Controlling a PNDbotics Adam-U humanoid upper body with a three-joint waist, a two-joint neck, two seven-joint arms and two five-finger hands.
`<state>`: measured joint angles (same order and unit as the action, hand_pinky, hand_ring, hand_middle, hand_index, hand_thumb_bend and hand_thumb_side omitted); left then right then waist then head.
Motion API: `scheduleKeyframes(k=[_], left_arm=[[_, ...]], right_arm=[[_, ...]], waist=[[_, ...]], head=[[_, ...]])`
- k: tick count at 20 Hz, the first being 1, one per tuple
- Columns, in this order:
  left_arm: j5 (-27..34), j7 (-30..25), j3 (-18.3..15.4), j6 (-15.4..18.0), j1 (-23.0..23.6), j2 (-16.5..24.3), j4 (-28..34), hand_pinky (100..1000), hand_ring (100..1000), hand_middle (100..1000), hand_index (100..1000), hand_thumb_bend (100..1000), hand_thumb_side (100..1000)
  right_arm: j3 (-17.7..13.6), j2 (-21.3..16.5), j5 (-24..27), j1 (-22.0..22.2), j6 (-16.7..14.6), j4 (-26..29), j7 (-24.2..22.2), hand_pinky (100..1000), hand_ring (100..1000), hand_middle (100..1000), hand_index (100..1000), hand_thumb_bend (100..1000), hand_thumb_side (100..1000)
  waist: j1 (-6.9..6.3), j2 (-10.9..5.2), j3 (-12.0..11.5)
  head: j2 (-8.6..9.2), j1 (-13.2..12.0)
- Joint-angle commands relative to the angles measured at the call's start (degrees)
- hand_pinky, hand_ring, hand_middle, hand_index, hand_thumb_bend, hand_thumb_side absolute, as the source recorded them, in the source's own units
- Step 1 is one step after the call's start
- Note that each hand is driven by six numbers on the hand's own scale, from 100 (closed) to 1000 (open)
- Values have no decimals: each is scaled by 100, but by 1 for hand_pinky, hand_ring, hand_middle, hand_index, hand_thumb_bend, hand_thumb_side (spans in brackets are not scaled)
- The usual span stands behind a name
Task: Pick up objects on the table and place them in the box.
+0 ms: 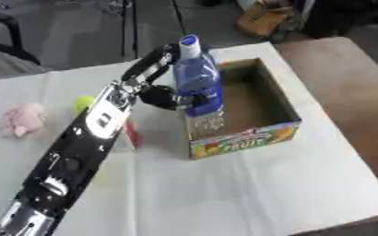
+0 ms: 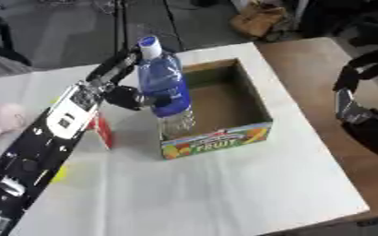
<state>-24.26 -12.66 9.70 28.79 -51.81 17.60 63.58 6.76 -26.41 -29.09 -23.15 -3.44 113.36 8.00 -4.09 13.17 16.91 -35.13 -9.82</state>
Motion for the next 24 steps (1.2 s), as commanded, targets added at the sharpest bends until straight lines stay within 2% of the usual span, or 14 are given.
scheduleKeyframes(k=[1, 2, 3, 7, 12, 13, 15, 16, 20, 24], left_arm=[[-441, 184, -101, -50, -100, 124, 261, 808, 823, 858, 927, 957, 898], [-542, 268, -126, -75, -103, 127, 305, 808, 823, 858, 927, 957, 898], [-618, 337, -136, -95, -103, 128, 331, 809, 826, 862, 933, 1000, 914], [-808, 429, -145, -200, -86, 154, 381, 795, 814, 855, 930, 1000, 906], [-556, 634, -293, -418, 35, 256, 640, 779, 798, 841, 925, 1000, 883], [-467, 679, -326, -480, 58, 270, 700, 743, 767, 818, 907, 841, 843], [216, 1049, -595, -737, 482, 487, 1266, 701, 730, 789, 879, 665, 840], [657, 1265, -762, -952, 758, 584, 1614, 679, 708, 768, 862, 635, 831], [1976, 1864, -1347, -1696, 1907, 880, 3086, 657, 693, 756, 851, 598, 817], [2306, 2406, -1942, -2066, 2907, 980, 4078, 643, 689, 757, 840, 589, 798]], right_arm=[[-39, -46, 37, -53, -16, 124, 9, 556, 645, 744, 913, 100, 285], [-39, -46, 36, -50, -16, 124, 9, 556, 645, 744, 913, 100, 285], [-38, -46, 35, -48, -15, 124, 8, 556, 645, 745, 913, 100, 288], [-43, -40, 33, -38, -12, 124, 10, 556, 646, 745, 913, 100, 284], [-66, -42, 24, -3, 3, 124, 23, 556, 646, 745, 913, 100, 285], [-70, -42, 23, 2, 6, 124, 26, 556, 646, 745, 913, 100, 286], [-143, -50, 0, 100, 62, 124, 75, 555, 646, 745, 913, 100, 291], [-174, -58, -15, 154, 91, 124, 99, 555, 646, 744, 913, 100, 296], [-246, -82, -56, 298, 156, 124, 171, 554, 645, 744, 914, 100, 310], [-311, -101, -105, 410, 225, 124, 245, 552, 644, 744, 916, 100, 329]], waist=[[32, -79, 2], [31, -80, 0], [30, -81, -2], [36, -88, -19], [58, -106, -79], [62, -108, -91], [112, -151, -306], [132, -171, -418], [165, -216, -736], [178, -246, -990]], head=[[37, 11], [36, 13], [36, 15], [39, 25], [35, 51], [36, 50], [-6, 190], [-43, 252], [-132, 407], [-234, 521]])
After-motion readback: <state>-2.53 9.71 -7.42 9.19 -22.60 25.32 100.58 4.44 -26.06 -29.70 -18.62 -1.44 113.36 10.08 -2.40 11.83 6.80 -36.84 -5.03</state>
